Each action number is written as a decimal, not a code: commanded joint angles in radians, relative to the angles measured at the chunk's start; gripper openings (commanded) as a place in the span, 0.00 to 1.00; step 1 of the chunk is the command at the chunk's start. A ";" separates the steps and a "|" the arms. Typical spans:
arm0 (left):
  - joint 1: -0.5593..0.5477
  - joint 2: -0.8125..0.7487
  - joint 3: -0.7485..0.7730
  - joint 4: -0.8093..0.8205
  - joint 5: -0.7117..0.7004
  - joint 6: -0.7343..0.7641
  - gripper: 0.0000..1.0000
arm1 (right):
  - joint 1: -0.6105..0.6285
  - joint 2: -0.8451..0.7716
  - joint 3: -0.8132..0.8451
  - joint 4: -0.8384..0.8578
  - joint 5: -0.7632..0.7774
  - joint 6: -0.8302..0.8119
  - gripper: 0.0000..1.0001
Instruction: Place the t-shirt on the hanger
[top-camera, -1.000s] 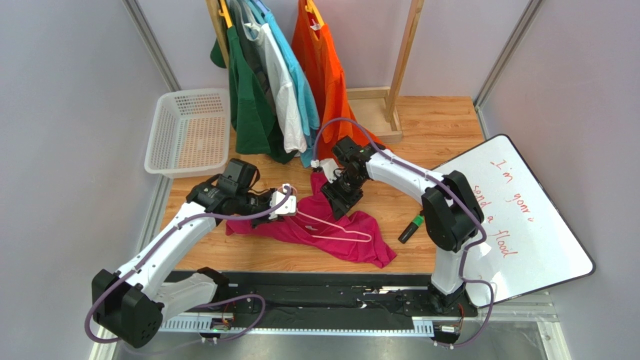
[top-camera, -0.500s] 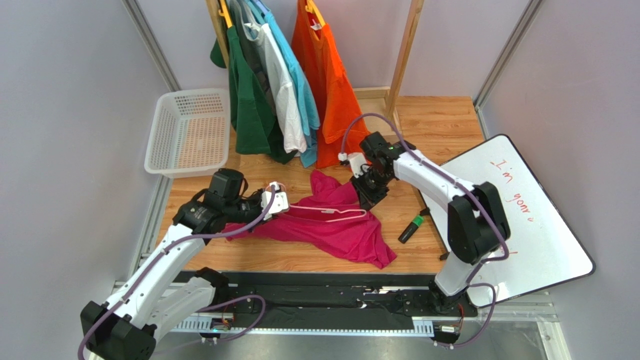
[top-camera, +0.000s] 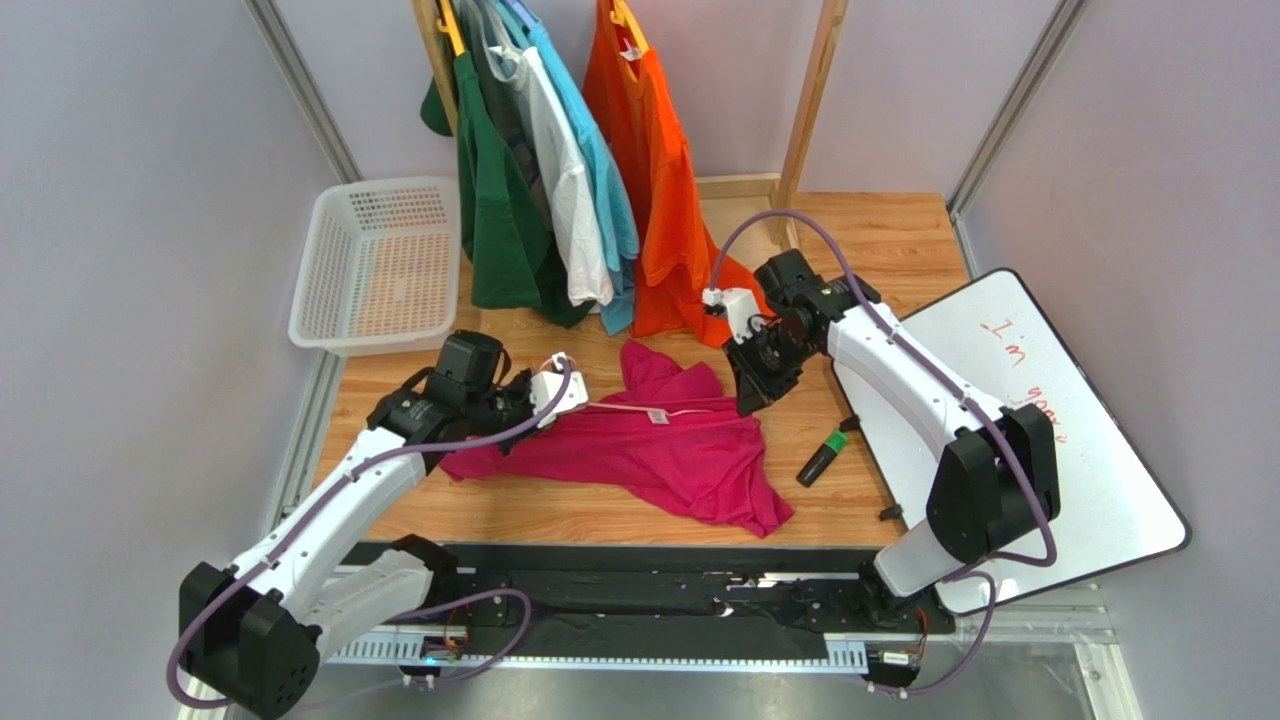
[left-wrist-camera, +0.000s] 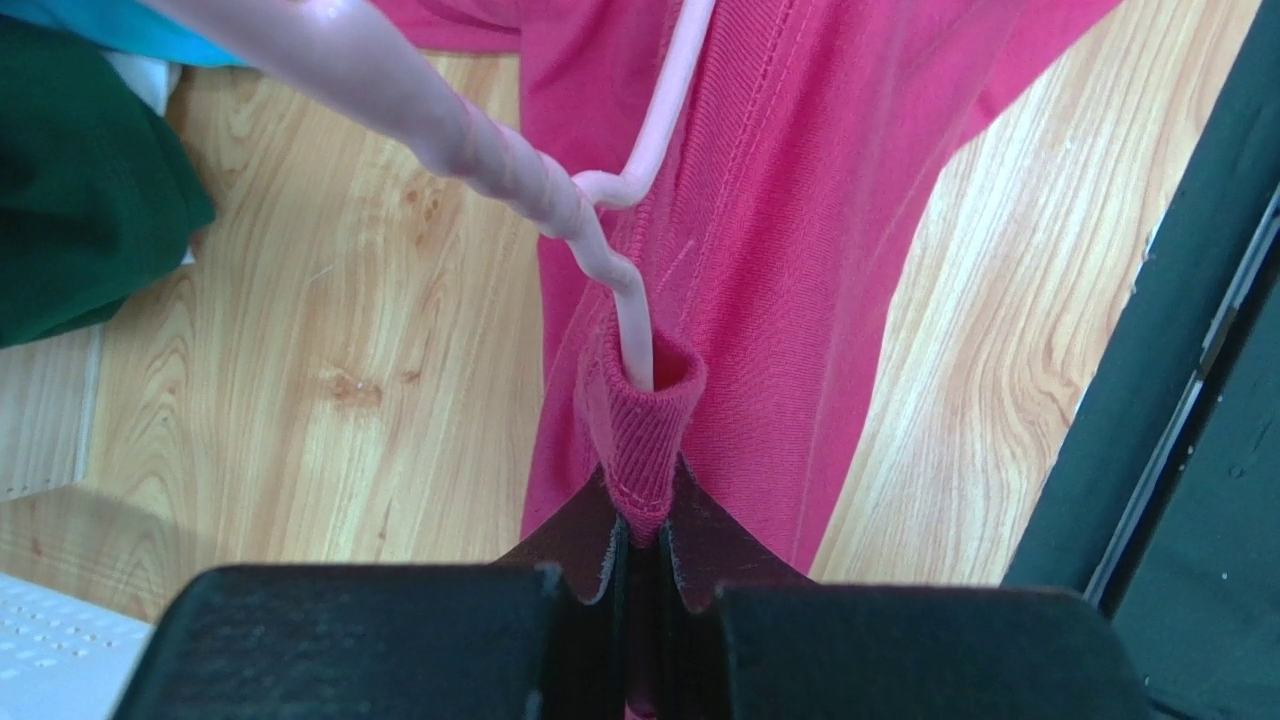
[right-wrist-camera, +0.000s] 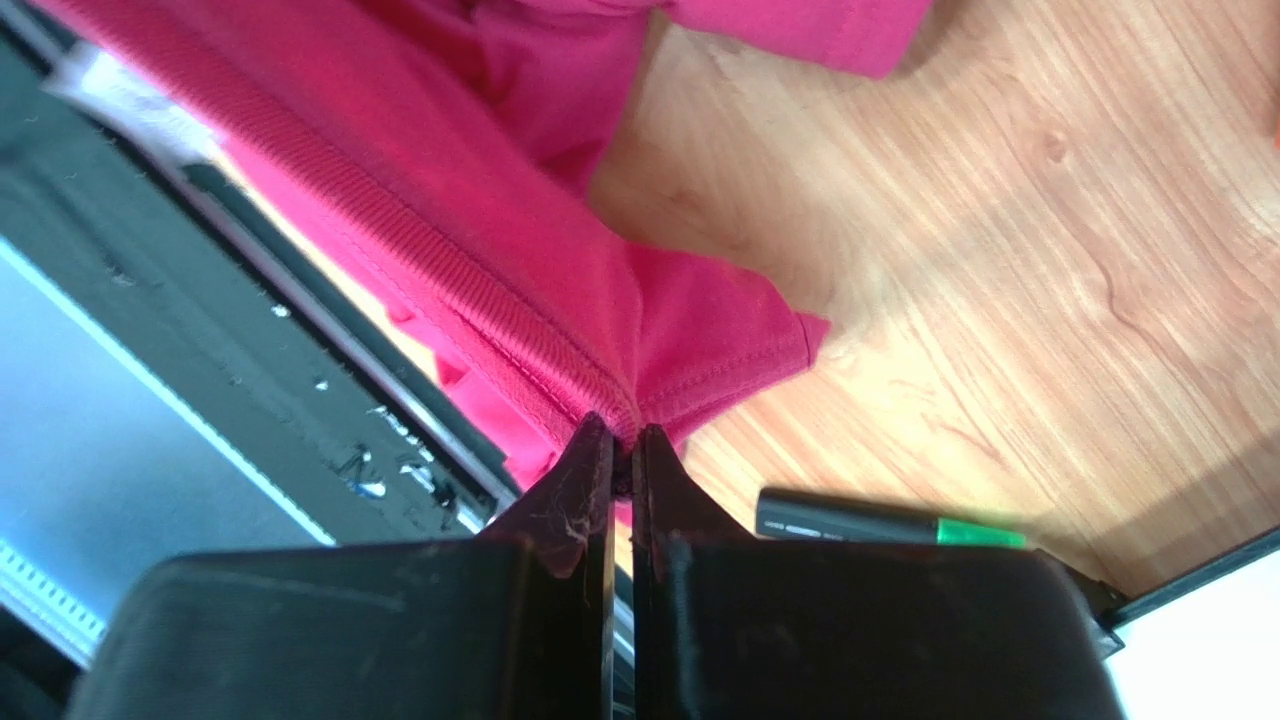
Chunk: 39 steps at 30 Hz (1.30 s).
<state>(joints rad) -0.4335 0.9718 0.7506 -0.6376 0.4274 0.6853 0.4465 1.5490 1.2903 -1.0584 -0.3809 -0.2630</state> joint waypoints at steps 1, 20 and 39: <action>-0.005 0.031 0.042 -0.013 -0.006 0.059 0.00 | -0.014 -0.044 0.075 -0.069 -0.106 -0.055 0.00; -0.139 0.071 0.119 0.252 0.169 -0.035 0.00 | 0.038 -0.109 0.268 -0.224 -0.234 -0.375 0.73; -0.169 0.120 0.190 0.242 0.178 -0.066 0.00 | 0.258 0.086 0.437 0.020 -0.285 -0.243 0.50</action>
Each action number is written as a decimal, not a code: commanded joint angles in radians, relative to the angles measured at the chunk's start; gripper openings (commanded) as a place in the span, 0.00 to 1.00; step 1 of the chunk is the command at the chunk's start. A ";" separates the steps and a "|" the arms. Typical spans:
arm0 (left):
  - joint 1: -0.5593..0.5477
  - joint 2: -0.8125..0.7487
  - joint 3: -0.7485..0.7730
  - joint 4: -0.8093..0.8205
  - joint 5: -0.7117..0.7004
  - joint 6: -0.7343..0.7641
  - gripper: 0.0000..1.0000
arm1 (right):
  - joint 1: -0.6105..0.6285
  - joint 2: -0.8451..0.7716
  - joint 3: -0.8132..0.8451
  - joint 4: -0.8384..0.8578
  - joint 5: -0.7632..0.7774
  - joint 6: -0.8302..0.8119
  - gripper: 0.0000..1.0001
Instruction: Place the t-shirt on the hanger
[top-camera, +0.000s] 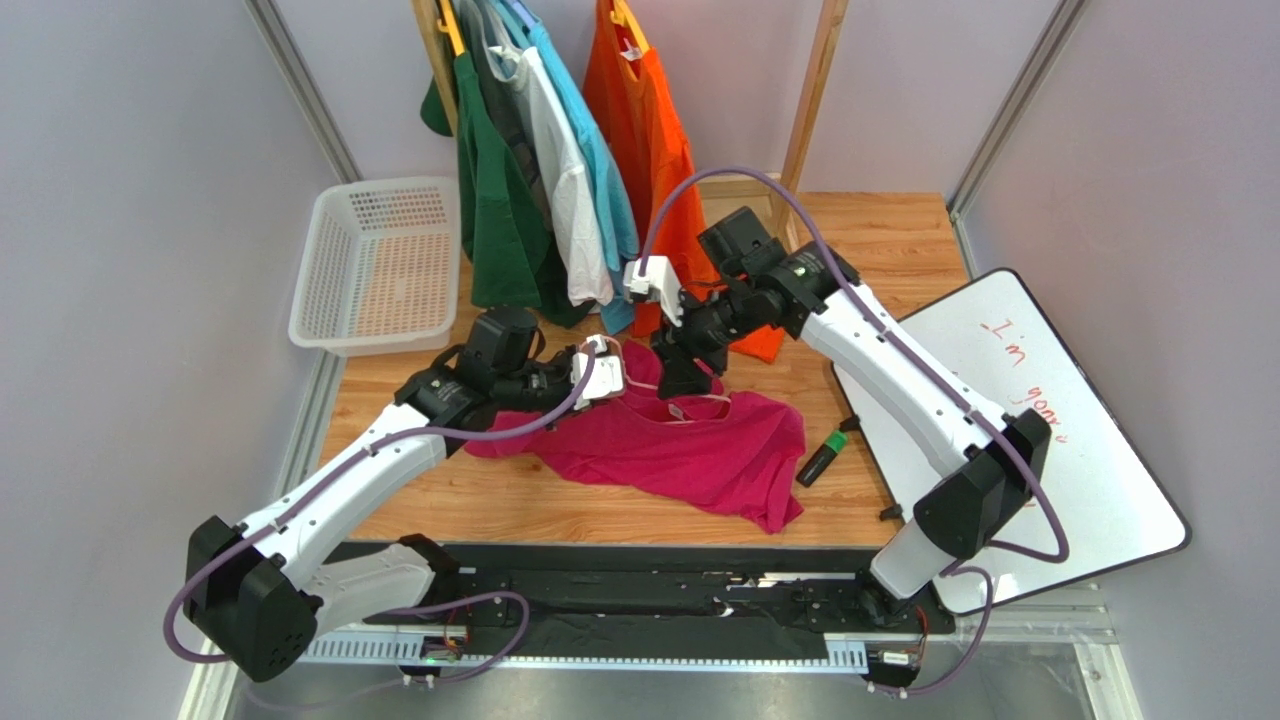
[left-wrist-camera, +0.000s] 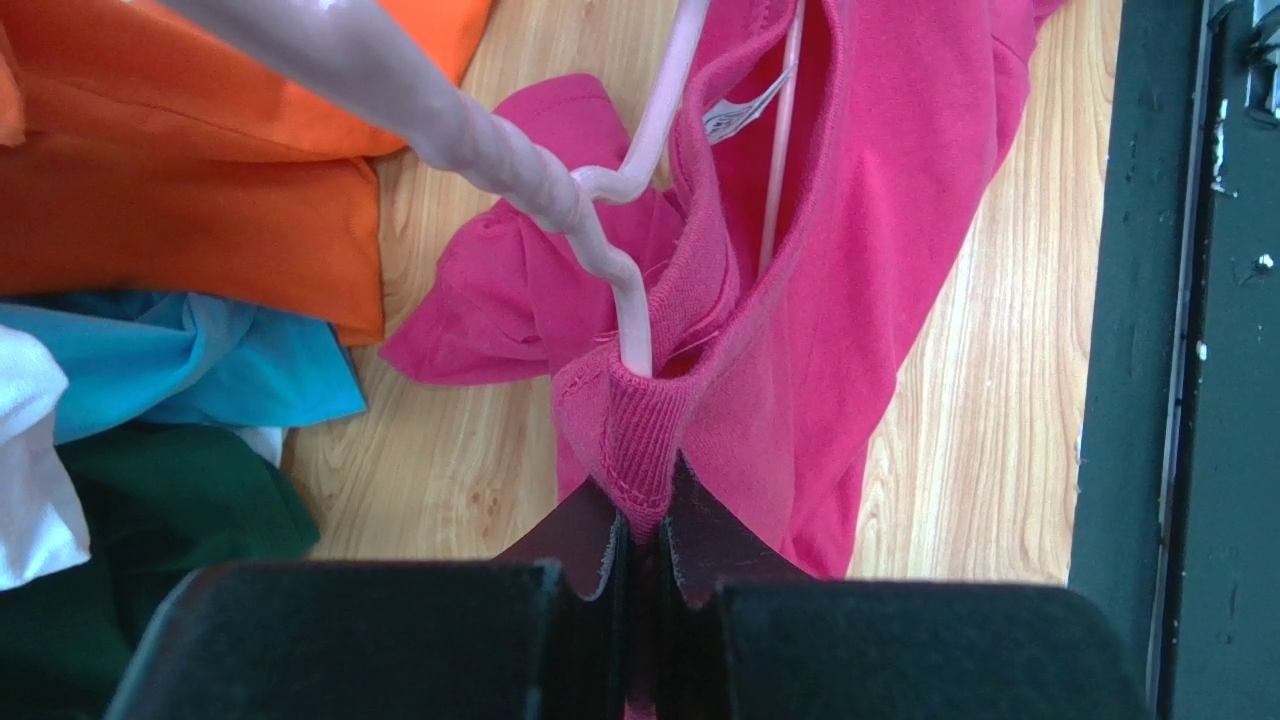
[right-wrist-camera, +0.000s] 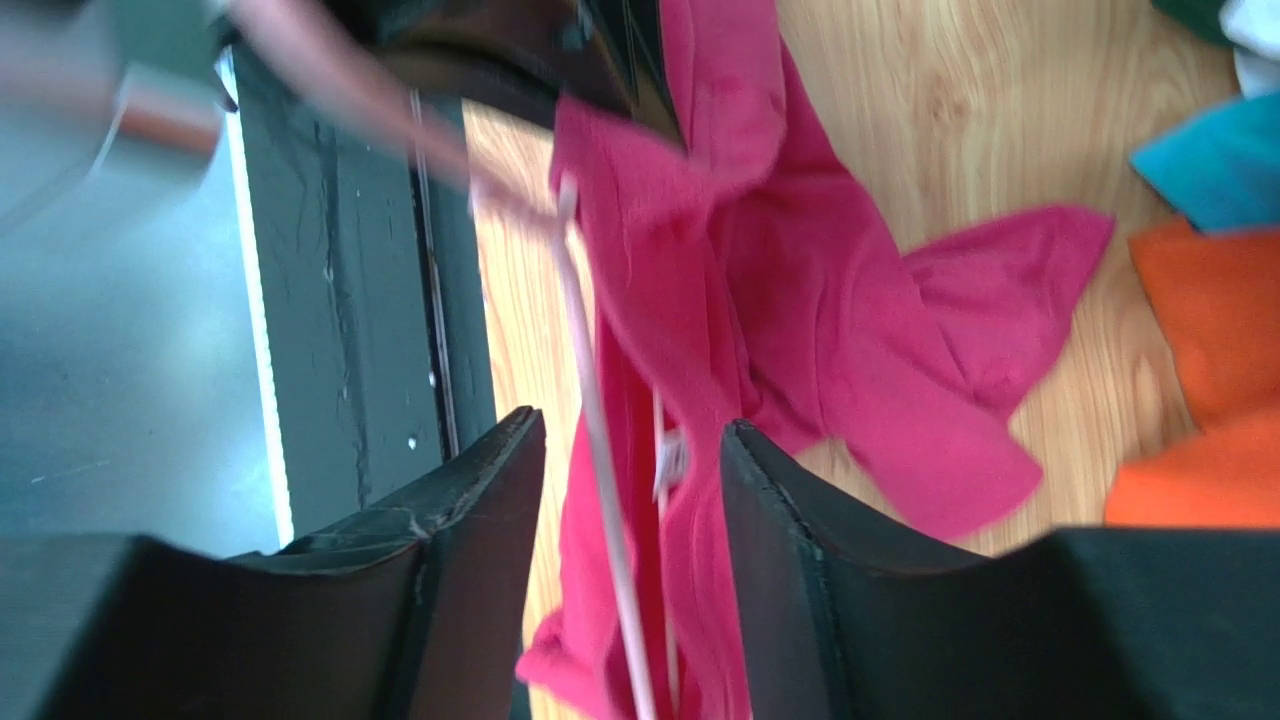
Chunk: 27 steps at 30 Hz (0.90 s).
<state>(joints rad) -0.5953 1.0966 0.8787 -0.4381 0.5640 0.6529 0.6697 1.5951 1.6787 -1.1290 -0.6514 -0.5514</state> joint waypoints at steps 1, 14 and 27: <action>-0.009 -0.006 0.065 0.041 0.042 -0.041 0.00 | 0.037 0.045 0.041 0.095 -0.013 0.044 0.49; 0.021 -0.044 0.052 -0.082 -0.024 -0.090 0.16 | -0.004 -0.066 -0.062 0.118 0.012 -0.027 0.00; 0.181 -0.244 -0.049 -0.218 0.011 -0.081 0.30 | -0.122 -0.234 -0.117 0.029 0.027 -0.071 0.00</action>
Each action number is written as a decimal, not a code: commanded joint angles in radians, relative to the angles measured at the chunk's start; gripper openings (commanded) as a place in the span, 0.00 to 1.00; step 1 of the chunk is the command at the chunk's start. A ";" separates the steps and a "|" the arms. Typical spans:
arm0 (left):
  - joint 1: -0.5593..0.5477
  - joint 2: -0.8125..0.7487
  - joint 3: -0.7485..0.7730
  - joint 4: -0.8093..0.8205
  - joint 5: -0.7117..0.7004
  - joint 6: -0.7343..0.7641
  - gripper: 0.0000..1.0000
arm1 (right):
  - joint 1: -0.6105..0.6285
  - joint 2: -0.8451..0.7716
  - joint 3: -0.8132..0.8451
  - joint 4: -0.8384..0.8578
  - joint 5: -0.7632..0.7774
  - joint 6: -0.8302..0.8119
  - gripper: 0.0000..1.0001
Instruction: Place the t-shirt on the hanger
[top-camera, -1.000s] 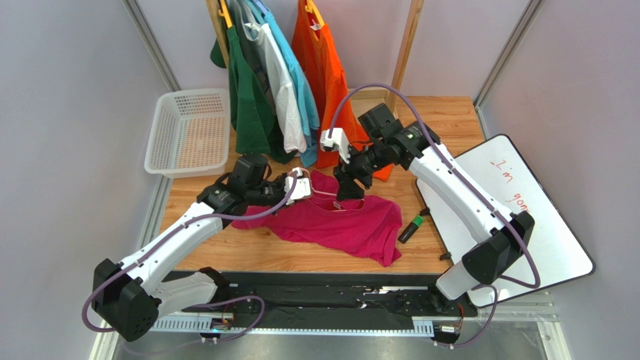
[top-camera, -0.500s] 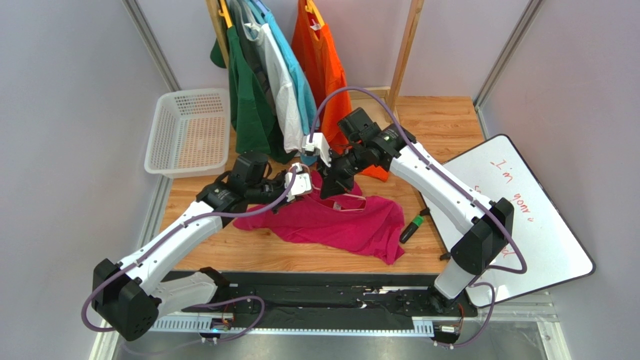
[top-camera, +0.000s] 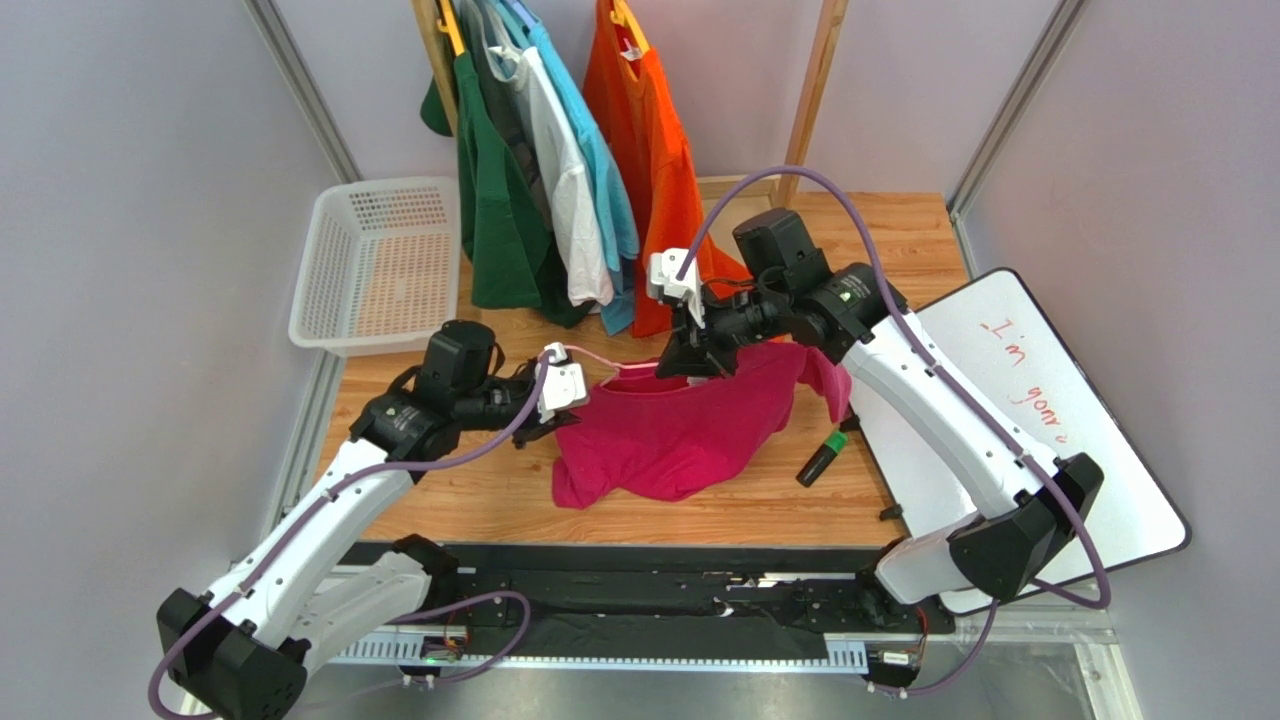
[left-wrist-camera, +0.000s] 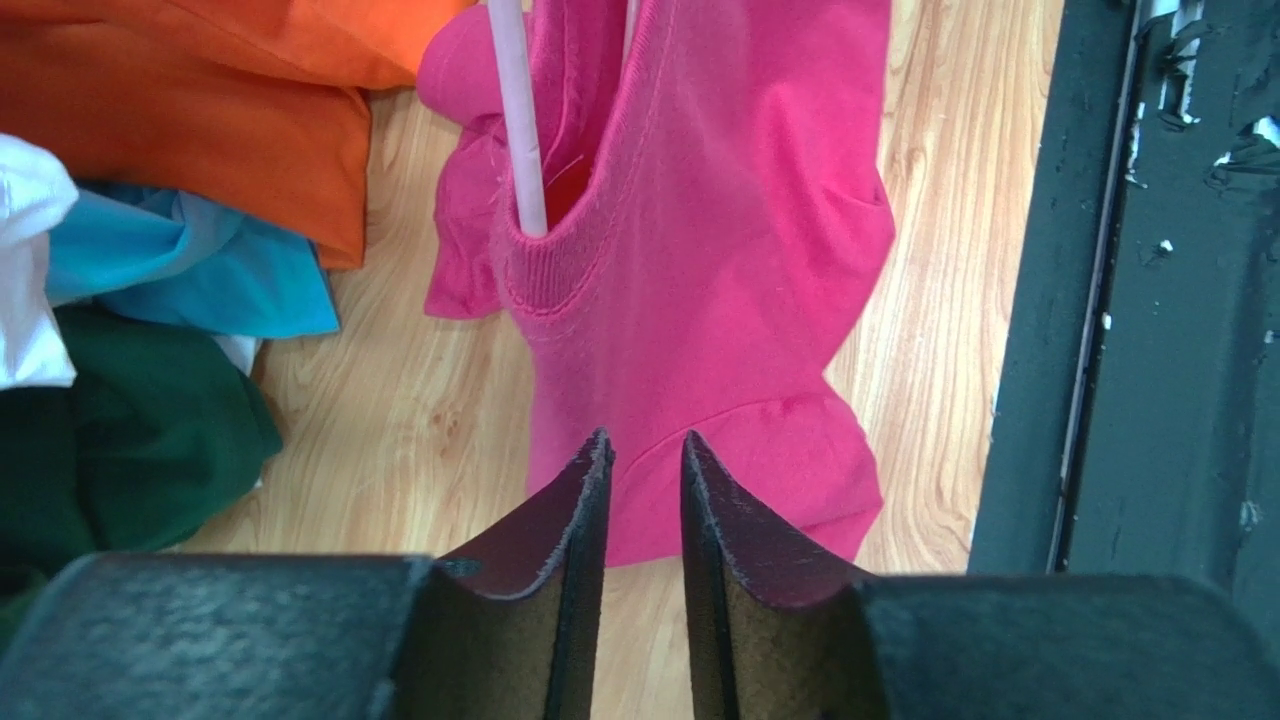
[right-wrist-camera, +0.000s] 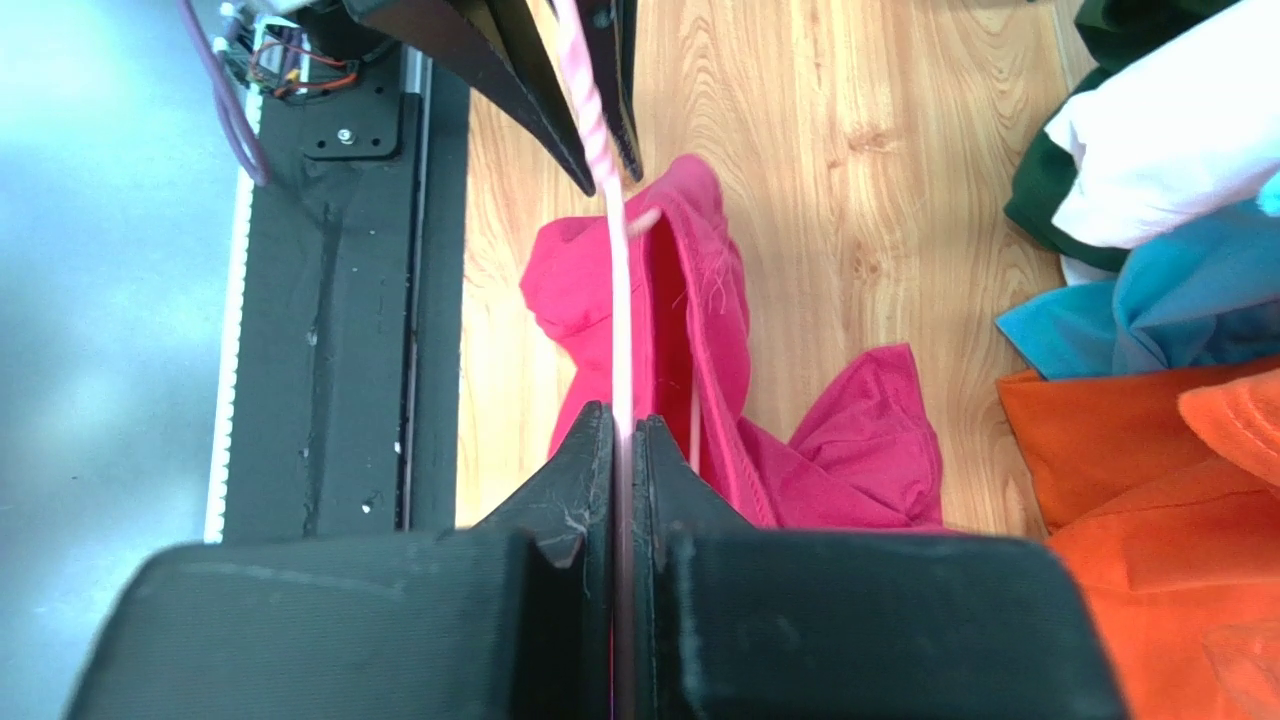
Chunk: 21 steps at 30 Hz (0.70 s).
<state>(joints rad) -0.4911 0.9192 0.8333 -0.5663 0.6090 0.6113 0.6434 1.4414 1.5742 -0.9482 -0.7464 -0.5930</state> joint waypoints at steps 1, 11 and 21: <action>0.082 -0.080 0.004 -0.084 0.000 -0.059 0.33 | -0.096 -0.087 -0.011 -0.152 0.116 -0.022 0.00; 0.065 -0.086 0.061 -0.006 0.112 -0.052 0.12 | -0.094 -0.121 -0.062 -0.117 0.087 0.034 0.00; -0.010 0.041 0.150 -0.046 0.087 0.053 0.00 | -0.064 -0.056 -0.036 -0.052 0.035 0.085 0.00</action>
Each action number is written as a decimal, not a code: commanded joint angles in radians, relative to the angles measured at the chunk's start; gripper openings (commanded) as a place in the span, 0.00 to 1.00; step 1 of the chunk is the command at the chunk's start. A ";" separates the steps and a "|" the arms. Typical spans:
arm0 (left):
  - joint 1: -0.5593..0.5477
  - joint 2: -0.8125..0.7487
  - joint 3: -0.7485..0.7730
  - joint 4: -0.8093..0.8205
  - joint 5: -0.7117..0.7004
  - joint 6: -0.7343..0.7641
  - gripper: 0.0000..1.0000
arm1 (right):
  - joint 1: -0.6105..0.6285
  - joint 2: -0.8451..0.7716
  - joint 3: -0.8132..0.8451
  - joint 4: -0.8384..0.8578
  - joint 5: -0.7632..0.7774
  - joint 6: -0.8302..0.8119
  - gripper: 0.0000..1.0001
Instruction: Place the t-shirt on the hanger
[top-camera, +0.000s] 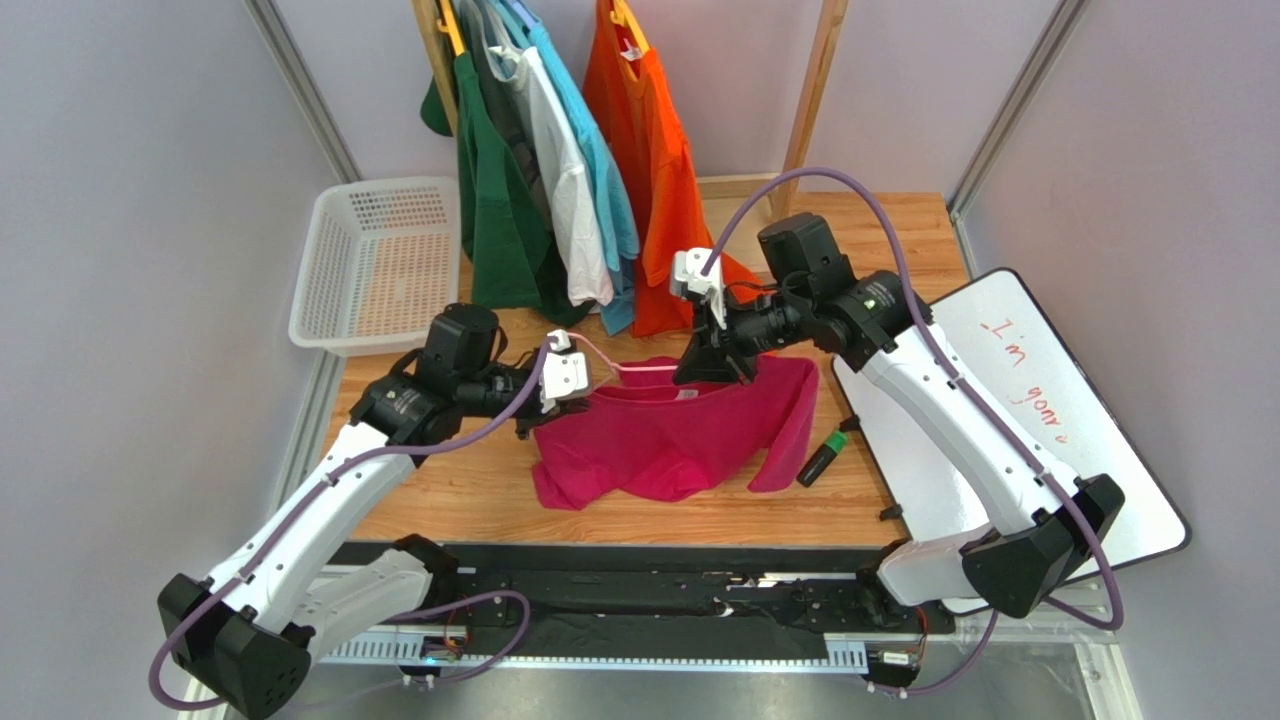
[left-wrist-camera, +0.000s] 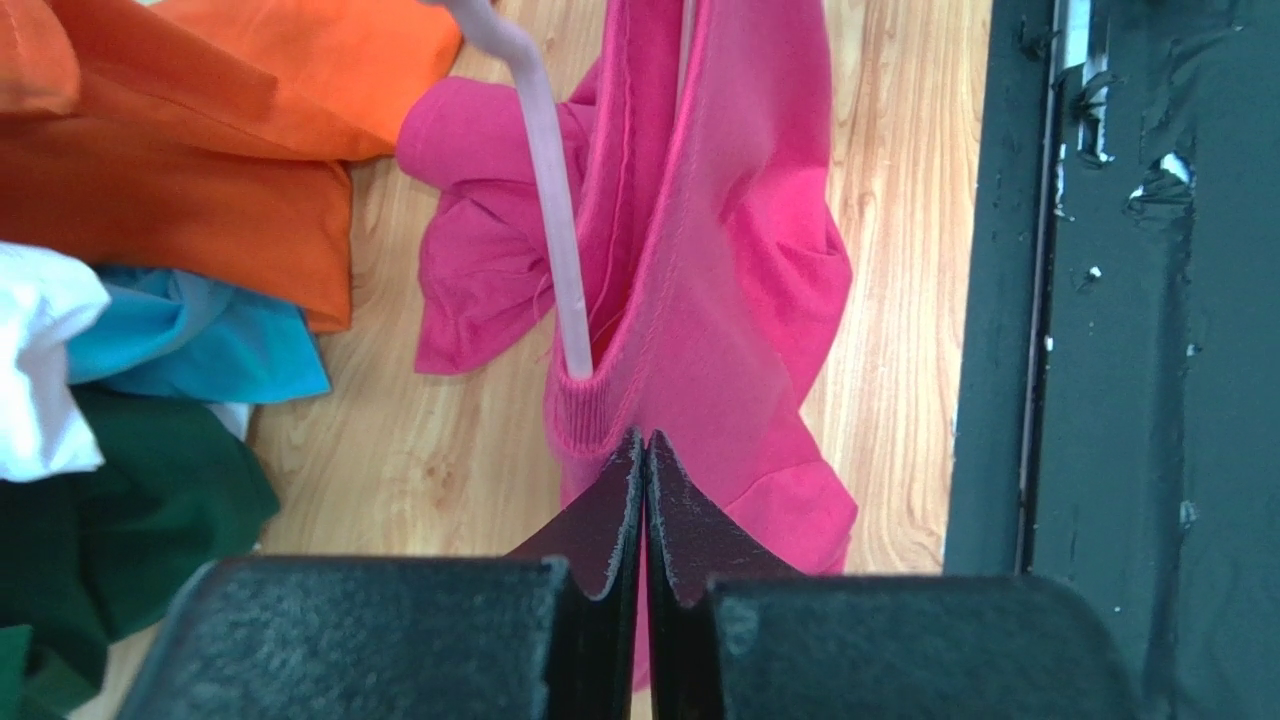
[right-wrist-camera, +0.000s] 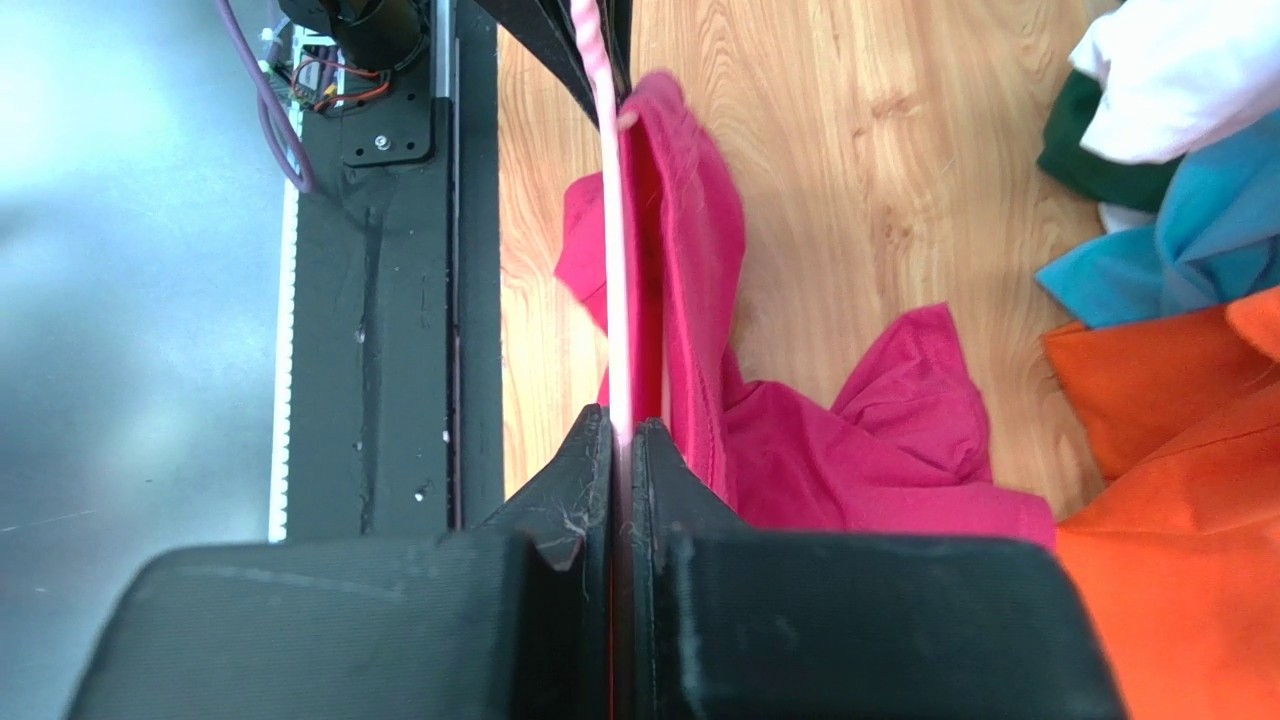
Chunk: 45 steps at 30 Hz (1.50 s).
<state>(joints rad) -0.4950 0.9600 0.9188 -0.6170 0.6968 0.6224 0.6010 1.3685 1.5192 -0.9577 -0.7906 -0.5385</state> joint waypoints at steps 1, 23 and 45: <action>-0.011 0.008 0.068 0.016 0.001 0.043 0.00 | -0.018 0.023 0.019 -0.044 0.076 0.023 0.00; -0.047 0.045 0.071 -0.003 0.007 0.091 0.00 | 0.155 0.251 0.101 0.162 0.094 0.095 0.20; 0.082 0.144 -0.044 -0.003 -0.006 0.247 0.48 | 0.045 0.412 -0.209 0.261 0.289 0.382 0.28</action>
<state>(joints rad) -0.4160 1.0977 0.8387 -0.6632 0.6708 0.8421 0.6445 1.7309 1.3060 -0.7933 -0.5186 -0.2253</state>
